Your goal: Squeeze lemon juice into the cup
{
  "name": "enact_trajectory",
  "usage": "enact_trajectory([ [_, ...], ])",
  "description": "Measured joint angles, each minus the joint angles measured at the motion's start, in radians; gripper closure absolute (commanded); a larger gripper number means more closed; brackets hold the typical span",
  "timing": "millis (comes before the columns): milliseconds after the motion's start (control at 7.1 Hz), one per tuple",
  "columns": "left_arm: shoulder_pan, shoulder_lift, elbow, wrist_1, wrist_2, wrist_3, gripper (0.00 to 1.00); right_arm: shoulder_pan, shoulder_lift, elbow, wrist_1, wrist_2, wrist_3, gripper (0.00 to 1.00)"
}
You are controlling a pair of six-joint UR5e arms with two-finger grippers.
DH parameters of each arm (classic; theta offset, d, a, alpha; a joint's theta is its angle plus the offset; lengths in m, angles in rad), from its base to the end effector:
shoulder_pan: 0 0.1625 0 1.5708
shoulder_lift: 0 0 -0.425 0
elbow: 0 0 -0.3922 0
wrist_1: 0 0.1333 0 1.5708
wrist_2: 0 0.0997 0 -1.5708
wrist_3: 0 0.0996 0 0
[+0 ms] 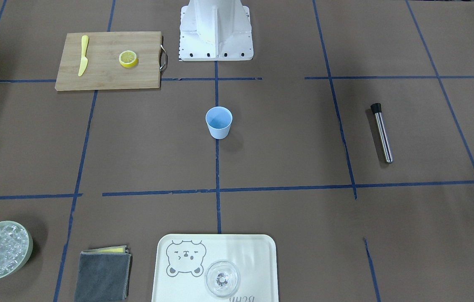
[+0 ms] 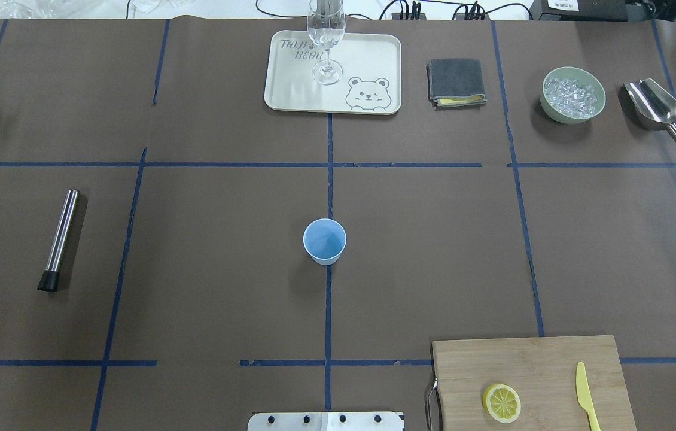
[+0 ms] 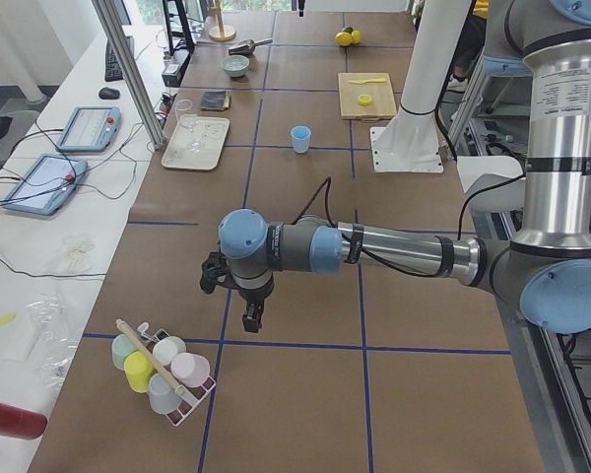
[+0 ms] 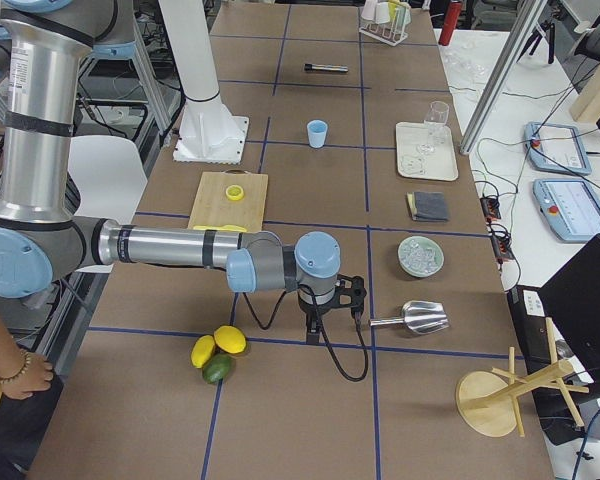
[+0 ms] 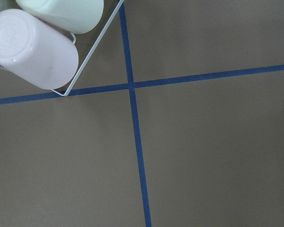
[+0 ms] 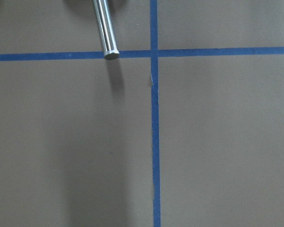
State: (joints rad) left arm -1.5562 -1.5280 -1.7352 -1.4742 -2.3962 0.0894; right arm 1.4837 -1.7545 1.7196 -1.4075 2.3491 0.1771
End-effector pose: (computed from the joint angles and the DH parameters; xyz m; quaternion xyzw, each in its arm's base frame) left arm -0.0532 -0.4733 0.6046 0.0264 0.4003 0.0526 0.9145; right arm 0.0264 -0.4262 0.6516 0.0090 -0.3831 0.0172 0.9235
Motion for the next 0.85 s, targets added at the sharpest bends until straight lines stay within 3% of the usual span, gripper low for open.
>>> enact_trajectory([
  [282,-0.001,0.008,-0.004,0.002,-0.001,0.0,0.0,-0.022,-0.012,0.012,0.085,0.058,0.012,0.0],
  [564,-0.001,0.018,-0.01,0.0,-0.002,0.001,0.0,-0.115,-0.069,0.021,0.336,0.065,0.099,0.0],
  [845,-0.001,0.02,-0.003,-0.003,-0.002,0.001,0.0,-0.343,-0.096,0.123,0.461,-0.015,0.458,0.0],
])
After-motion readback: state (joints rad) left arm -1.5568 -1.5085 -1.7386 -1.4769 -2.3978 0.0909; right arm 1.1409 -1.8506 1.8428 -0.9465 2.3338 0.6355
